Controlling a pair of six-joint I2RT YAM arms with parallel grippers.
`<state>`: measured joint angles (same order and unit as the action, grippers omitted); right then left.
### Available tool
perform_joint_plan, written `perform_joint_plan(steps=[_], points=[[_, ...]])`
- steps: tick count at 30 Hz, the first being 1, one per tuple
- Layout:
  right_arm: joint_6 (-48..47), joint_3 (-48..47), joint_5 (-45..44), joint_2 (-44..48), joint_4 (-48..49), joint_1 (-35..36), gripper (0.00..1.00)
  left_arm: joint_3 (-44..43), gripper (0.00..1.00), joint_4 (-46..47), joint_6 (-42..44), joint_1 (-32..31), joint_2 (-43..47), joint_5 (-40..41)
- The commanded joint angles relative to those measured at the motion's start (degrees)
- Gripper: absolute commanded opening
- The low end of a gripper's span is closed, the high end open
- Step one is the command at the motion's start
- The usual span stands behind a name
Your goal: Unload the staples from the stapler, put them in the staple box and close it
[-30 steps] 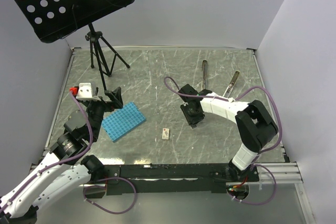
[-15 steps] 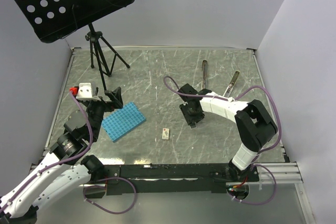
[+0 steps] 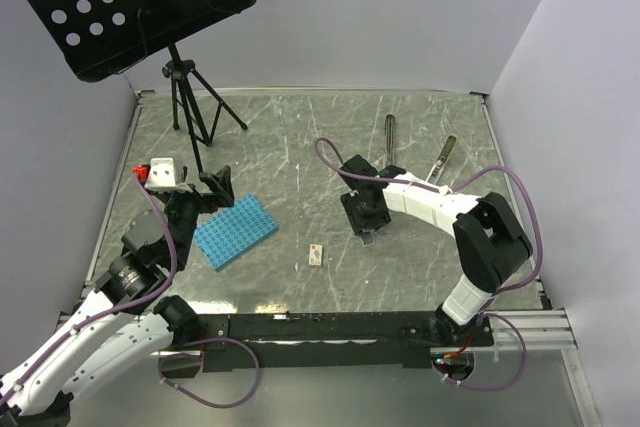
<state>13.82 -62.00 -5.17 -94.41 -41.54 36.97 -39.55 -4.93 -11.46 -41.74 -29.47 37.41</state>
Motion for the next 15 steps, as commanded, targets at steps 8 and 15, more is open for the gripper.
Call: perform_joint_plan(steps=[8, 15], points=[[2.2, -2.2, -0.3, -1.9, 1.1, -0.3, 0.63, 0.0, 0.99, 1.8, 0.4, 0.2, -0.4, 0.6], [1.7, -2.2, -0.8, -4.7, 1.9, -0.3, 0.64, -0.1, 0.99, 1.6, 0.1, 0.2, -0.8, 0.2]])
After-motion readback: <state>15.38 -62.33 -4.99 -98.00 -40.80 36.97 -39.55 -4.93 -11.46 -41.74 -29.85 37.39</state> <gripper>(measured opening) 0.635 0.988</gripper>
